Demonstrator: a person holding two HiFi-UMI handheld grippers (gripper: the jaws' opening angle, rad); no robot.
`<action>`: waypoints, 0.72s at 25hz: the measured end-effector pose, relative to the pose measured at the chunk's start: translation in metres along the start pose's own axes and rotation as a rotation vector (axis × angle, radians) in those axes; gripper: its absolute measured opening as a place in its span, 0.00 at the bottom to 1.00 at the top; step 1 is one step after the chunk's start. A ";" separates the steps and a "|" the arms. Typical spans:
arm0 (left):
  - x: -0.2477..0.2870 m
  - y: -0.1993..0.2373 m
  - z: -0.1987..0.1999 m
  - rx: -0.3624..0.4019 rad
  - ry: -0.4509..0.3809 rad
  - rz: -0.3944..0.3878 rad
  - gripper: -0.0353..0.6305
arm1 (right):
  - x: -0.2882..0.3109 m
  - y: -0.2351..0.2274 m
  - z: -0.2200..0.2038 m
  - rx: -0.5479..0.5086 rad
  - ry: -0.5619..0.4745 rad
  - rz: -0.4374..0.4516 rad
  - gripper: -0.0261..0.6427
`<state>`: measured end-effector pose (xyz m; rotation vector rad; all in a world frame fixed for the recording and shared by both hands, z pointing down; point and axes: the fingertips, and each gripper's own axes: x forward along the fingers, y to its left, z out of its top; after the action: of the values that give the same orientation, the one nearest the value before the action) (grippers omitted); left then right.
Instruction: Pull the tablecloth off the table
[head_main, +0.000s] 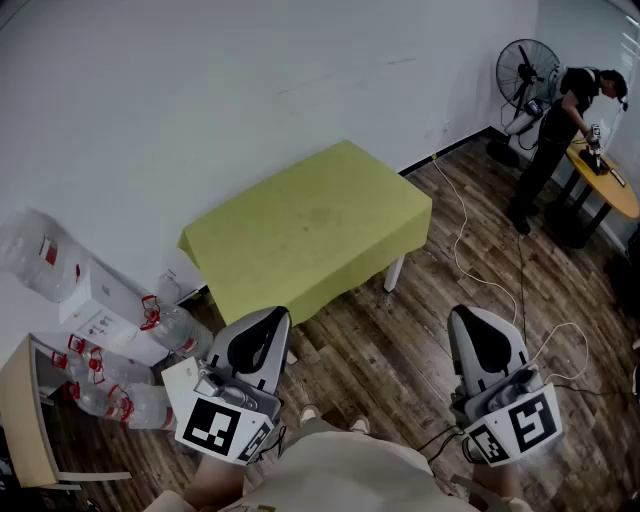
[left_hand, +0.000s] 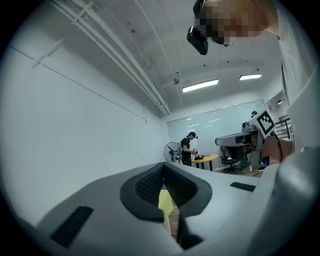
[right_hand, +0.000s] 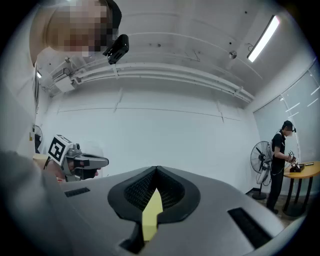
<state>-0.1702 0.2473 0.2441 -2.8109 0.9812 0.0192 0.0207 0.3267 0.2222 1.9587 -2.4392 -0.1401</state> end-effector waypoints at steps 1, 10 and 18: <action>0.000 0.001 0.000 0.008 0.003 0.005 0.08 | 0.000 -0.001 0.000 0.013 -0.005 -0.001 0.08; 0.003 -0.004 -0.010 0.046 0.030 0.023 0.08 | -0.004 -0.011 -0.010 0.039 0.009 -0.018 0.08; -0.002 0.027 -0.003 -0.098 -0.072 0.202 0.45 | -0.006 -0.026 0.001 0.092 -0.073 -0.050 0.59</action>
<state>-0.1885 0.2271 0.2435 -2.7622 1.2752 0.1970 0.0473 0.3274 0.2191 2.0890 -2.4856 -0.1036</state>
